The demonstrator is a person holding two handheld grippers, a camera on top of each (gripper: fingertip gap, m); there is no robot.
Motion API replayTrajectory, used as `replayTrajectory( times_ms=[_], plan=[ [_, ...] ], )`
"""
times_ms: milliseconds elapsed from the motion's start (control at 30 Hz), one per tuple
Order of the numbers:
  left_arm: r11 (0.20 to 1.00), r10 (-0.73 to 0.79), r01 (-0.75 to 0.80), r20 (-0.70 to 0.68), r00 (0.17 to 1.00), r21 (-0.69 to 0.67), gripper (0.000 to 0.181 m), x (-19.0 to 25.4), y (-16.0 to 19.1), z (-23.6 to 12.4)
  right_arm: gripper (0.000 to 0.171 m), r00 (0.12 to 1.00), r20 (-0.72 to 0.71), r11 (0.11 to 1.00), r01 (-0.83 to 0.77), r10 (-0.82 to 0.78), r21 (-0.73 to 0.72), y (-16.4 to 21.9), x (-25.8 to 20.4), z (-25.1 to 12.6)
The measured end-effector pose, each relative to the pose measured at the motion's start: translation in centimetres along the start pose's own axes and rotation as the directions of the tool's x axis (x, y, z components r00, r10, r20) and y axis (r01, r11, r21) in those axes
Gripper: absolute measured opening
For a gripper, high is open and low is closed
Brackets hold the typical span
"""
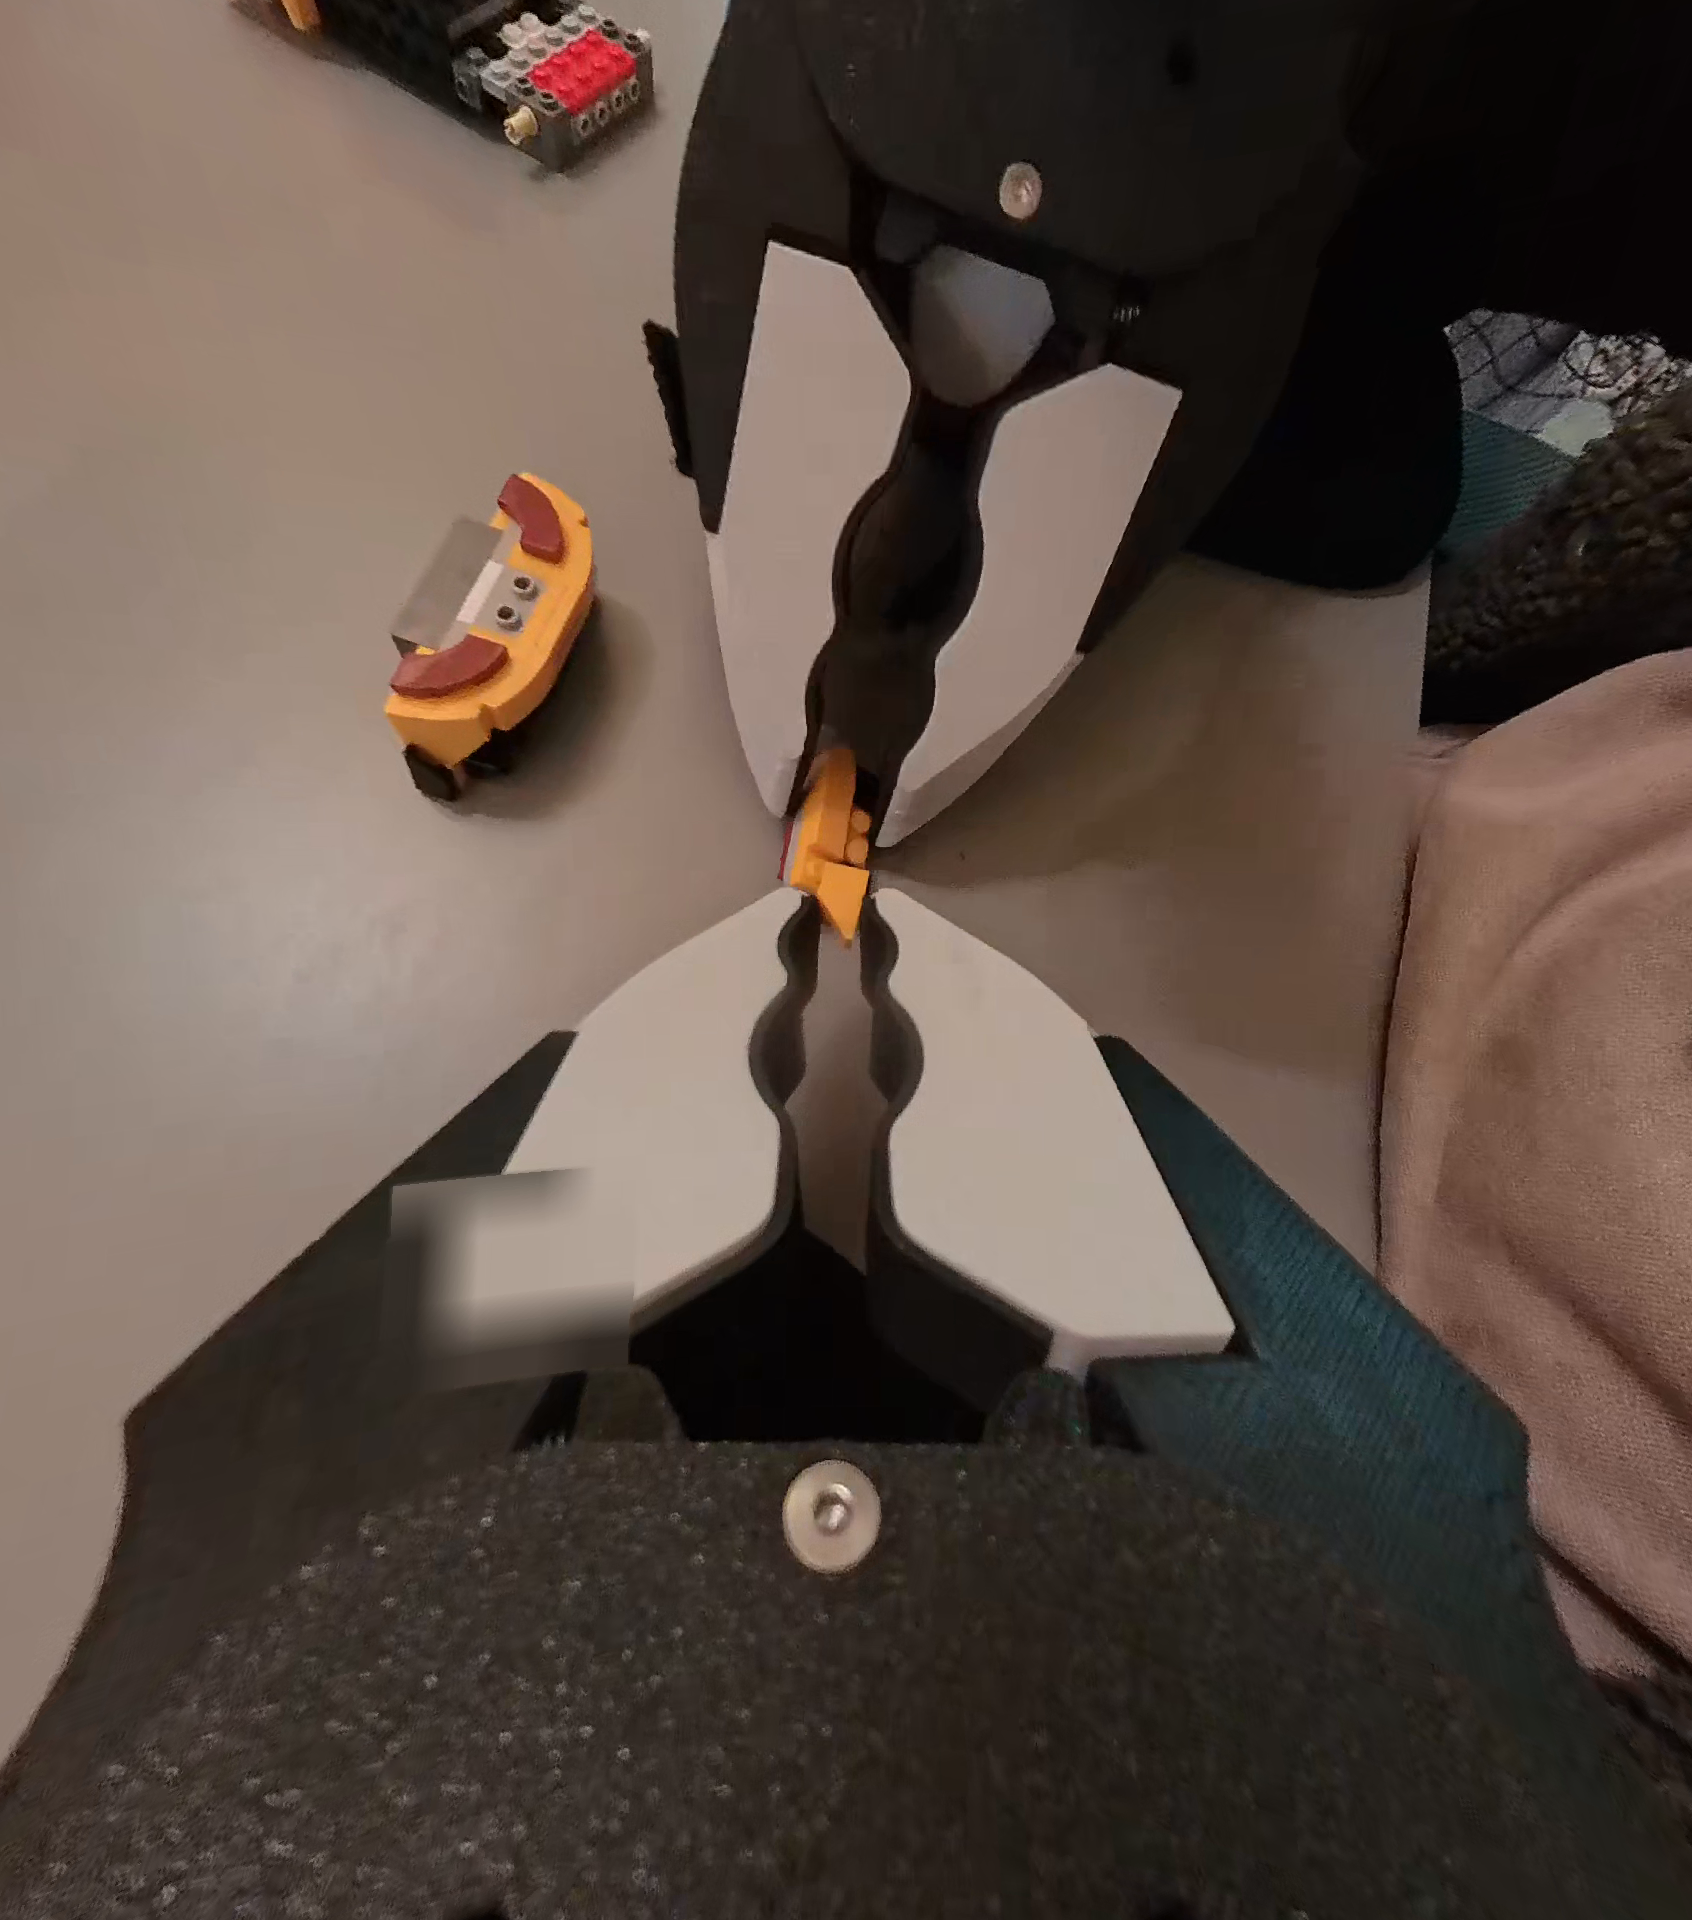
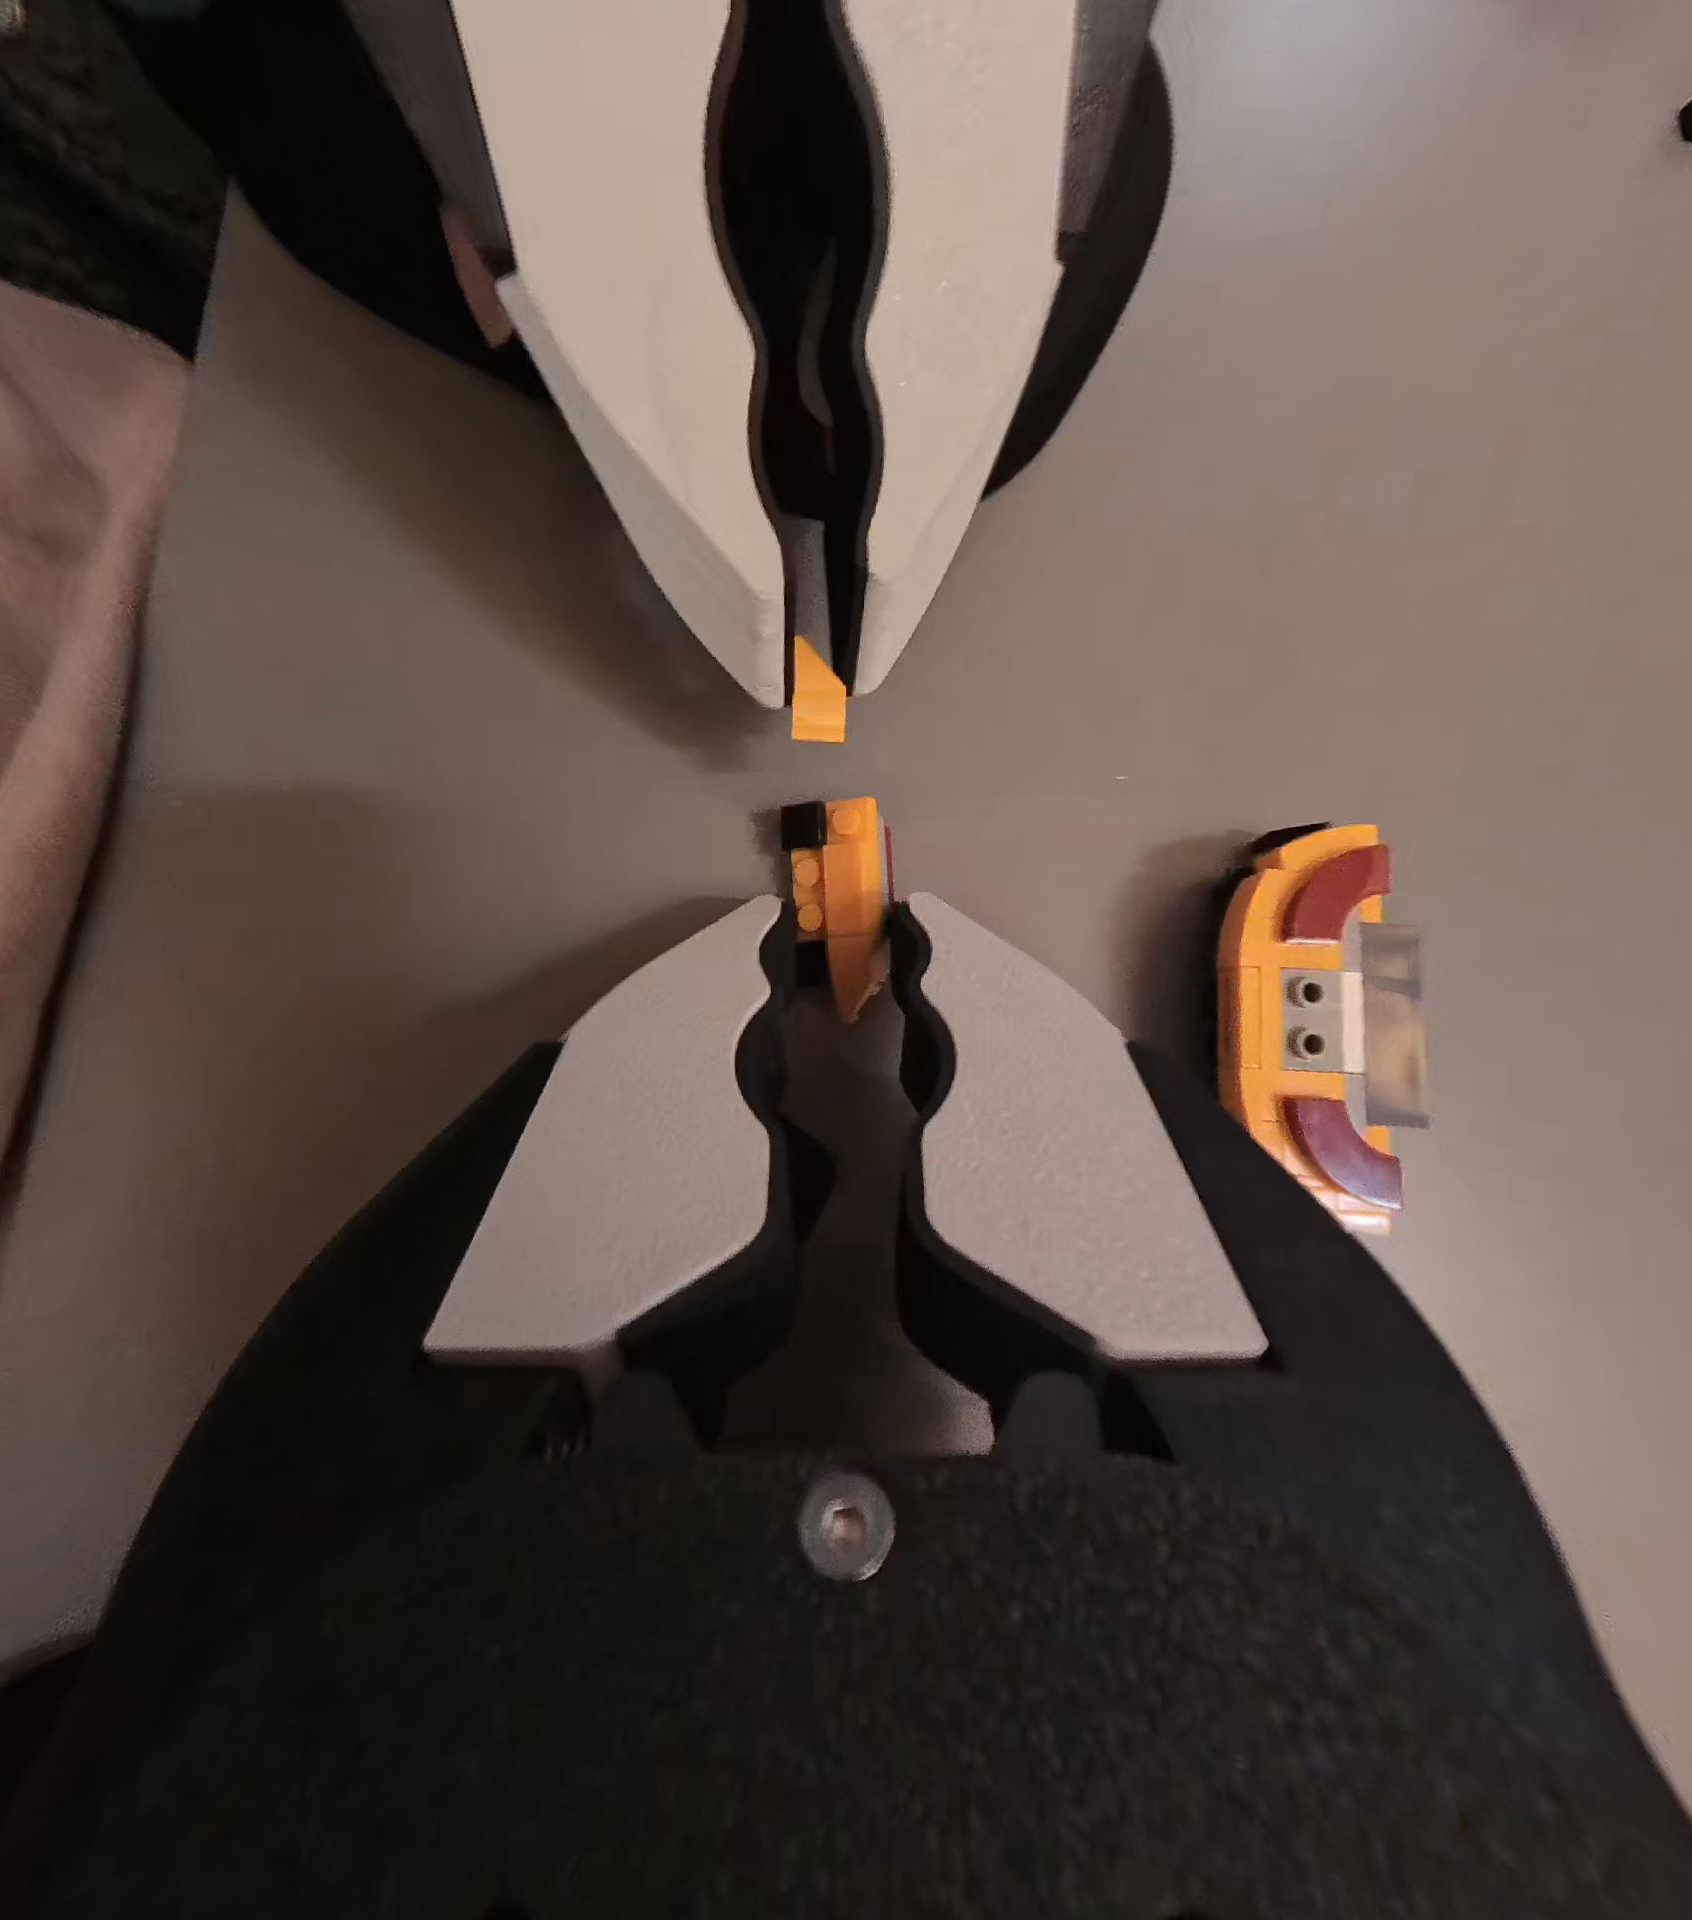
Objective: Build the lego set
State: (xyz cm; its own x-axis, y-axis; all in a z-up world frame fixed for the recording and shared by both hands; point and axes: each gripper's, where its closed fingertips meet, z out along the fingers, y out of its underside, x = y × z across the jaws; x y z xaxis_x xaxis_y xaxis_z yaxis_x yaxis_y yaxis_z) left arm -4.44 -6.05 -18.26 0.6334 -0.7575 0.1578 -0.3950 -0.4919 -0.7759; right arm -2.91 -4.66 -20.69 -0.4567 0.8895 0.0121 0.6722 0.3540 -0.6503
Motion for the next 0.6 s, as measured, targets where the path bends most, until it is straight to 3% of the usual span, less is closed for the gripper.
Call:
replayTrajectory(
  times_ms=[200, 600],
  plan=[
    [0.999, 0.030, -0.031, 0.027, 0.999, 0.035, 0.007, -0.2, -0.7, -0.1, 0.017, 0.984, 0.113, 0.983, -0.150, 0.138, 0.110, -1.6, -0.5, -1.2],
    [0.994, 0.104, -0.105, 0.047, 0.993, 0.019, 0.007, -0.4, -2.0, 1.2, 0.017, 0.981, 0.087, 0.976, -0.182, 0.172, 0.117, -0.8, 0.1, -2.0]
  ],
)
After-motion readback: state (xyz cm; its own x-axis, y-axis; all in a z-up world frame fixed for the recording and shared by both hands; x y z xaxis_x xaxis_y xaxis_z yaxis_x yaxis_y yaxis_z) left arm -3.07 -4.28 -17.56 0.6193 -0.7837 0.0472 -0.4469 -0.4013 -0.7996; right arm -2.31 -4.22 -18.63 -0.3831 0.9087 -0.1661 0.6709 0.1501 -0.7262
